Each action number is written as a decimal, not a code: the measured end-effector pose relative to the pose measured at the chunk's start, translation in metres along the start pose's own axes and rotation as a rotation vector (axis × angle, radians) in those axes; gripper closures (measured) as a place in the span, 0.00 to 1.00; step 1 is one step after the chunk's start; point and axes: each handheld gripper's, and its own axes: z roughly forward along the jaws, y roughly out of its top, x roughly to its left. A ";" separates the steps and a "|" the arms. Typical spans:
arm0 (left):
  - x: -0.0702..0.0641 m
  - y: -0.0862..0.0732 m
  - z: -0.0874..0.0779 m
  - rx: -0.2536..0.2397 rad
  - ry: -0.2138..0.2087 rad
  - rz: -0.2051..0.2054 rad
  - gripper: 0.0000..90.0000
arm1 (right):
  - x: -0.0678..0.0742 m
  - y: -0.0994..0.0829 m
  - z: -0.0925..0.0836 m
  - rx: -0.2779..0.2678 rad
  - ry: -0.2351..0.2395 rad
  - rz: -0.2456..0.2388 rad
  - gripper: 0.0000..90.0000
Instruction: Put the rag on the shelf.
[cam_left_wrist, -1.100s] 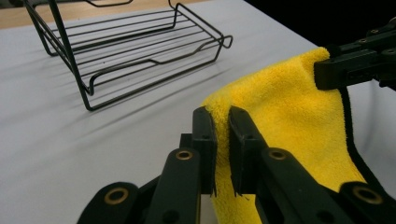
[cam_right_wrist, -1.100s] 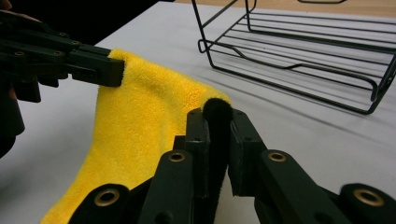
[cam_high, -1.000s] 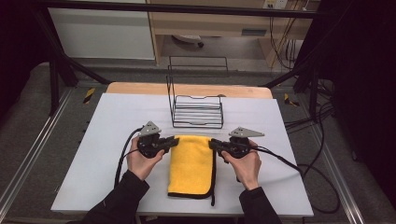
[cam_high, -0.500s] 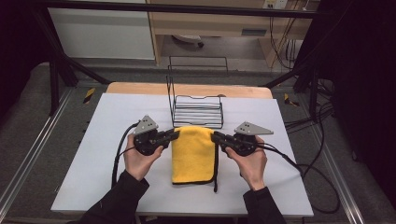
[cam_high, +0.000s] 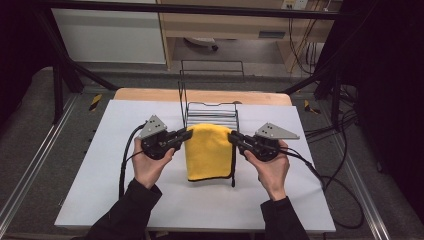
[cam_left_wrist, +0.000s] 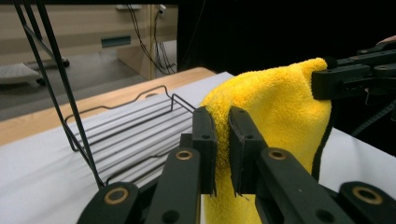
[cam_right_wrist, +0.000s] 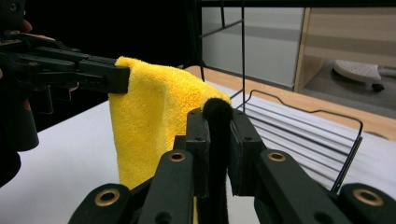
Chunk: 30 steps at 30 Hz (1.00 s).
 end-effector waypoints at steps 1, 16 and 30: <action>-0.001 0.002 0.000 -0.006 0.002 0.003 0.91 | 0.000 0.002 -0.001 -0.005 -0.003 -0.003 0.90; -0.002 0.028 0.000 -0.086 0.018 0.021 0.91 | 0.002 0.030 -0.008 -0.088 -0.042 -0.052 0.89; -0.001 0.050 -0.002 -0.160 0.031 0.035 0.91 | 0.002 0.052 -0.012 -0.156 -0.050 -0.072 0.89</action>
